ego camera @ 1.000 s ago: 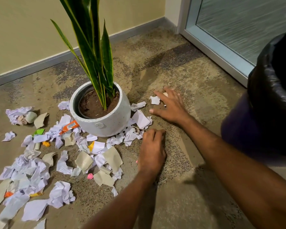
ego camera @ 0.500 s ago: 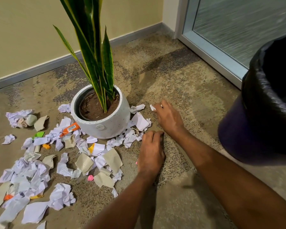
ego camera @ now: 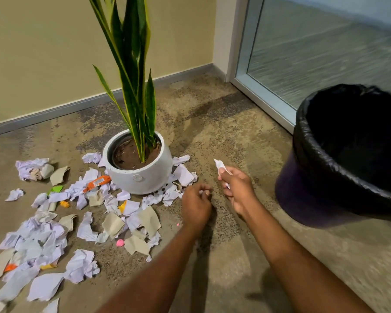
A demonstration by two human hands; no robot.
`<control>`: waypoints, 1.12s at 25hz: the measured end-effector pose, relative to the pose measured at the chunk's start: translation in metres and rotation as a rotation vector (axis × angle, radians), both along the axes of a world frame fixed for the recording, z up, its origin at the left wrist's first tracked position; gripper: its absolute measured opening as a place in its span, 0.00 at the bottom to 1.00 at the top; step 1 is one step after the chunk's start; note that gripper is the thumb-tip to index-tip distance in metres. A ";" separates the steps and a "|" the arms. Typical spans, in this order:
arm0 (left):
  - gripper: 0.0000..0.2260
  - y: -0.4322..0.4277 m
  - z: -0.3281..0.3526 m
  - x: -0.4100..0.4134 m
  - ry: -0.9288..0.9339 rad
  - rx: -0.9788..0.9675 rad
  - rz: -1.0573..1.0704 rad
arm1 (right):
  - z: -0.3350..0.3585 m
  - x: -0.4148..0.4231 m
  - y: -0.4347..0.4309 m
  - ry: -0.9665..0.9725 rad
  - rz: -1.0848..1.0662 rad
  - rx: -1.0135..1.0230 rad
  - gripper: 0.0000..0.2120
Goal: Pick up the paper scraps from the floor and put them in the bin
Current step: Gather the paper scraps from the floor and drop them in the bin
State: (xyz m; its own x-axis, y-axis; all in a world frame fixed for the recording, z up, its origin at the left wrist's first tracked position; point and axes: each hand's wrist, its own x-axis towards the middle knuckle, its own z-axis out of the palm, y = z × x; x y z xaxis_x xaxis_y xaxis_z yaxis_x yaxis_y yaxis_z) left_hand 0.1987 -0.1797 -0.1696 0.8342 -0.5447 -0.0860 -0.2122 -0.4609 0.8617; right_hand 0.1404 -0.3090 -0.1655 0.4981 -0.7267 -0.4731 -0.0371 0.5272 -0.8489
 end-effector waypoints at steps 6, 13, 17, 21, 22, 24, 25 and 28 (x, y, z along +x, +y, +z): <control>0.11 -0.009 0.071 -0.001 0.971 -0.663 0.450 | 0.065 -0.010 0.033 -0.352 -0.049 0.250 0.06; 0.10 -0.025 0.185 -0.039 1.043 -0.974 0.311 | 0.173 -0.019 0.058 -0.715 -0.208 0.281 0.06; 0.12 -0.038 0.244 -0.069 1.140 -1.052 0.144 | 0.234 -0.053 0.057 -0.777 -0.229 0.070 0.11; 0.21 -0.058 0.288 -0.104 1.136 -1.012 -0.001 | 0.279 -0.089 0.042 -0.794 -0.375 -0.007 0.14; 0.25 -0.063 0.297 -0.112 1.132 -0.988 -0.060 | 0.287 -0.098 0.036 -0.787 -0.411 -0.017 0.17; 0.32 -0.073 0.312 -0.128 1.118 -0.915 -0.174 | 0.298 -0.117 0.023 -0.808 -0.458 -0.036 0.32; 0.34 -0.079 0.316 -0.136 1.103 -0.864 -0.221 | 0.301 -0.126 0.015 -0.805 -0.481 -0.051 0.35; 0.40 -0.093 0.322 -0.155 1.039 -0.710 -0.332 | 0.297 -0.150 -0.010 -0.678 -0.571 -0.145 0.26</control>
State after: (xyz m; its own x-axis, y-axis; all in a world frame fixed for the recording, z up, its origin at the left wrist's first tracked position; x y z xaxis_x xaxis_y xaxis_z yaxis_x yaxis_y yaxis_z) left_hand 0.0435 -0.2729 0.1519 0.3693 -0.9039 -0.2157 0.6819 0.1059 0.7238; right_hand -0.0098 -0.3189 0.1319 0.1816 -0.9790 -0.0931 0.7311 0.1977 -0.6530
